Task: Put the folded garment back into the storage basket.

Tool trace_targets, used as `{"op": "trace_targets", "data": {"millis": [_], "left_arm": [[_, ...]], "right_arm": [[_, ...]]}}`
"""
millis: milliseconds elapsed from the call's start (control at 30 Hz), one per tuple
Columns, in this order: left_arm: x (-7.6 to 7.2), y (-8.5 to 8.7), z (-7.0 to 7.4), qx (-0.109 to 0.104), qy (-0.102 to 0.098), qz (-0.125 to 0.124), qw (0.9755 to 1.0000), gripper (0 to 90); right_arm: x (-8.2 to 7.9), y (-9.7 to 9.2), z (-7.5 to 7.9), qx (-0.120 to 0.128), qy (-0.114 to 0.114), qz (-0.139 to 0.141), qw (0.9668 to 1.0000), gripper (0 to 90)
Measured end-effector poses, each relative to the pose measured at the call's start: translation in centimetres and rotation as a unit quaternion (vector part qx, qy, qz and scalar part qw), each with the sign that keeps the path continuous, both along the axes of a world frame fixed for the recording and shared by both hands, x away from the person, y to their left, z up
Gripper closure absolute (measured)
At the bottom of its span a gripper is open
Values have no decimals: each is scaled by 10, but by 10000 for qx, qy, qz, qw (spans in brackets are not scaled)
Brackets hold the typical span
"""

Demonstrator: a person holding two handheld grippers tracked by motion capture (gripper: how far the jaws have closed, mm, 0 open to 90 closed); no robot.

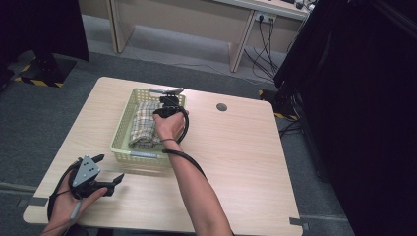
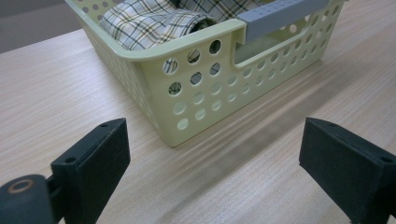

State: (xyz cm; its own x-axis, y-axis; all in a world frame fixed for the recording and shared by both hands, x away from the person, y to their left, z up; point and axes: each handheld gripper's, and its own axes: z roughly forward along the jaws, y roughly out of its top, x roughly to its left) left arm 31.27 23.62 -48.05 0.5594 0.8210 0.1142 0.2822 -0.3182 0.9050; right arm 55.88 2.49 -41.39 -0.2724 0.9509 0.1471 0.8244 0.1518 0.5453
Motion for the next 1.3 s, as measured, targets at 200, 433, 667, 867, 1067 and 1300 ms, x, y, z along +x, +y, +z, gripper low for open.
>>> {"op": "trace_targets", "data": {"millis": [200,433,667,867,1067,1300], "left_arm": [[0,0,0,-5,2,-2,10000,82],[0,0,0,1,5,0,10000,82],[0,-1,0,12,5,-1,10000,82],[0,0,0,5,-1,0,10000,82],[0,-1,0,11,3,2,10000,82],[0,-1,0,17,9,3,10000,82]], "right_arm": [[0,-2,2,-173,-114,27,9998,454],[0,-11,7,-175,-170,-29,9997,448],[0,-20,17,-116,-296,-37,9995,445],[-2,-28,26,-20,-435,13,9990,438],[-3,-39,31,115,-489,30,9987,427],[-6,-48,38,231,-593,81,9979,427]]}}
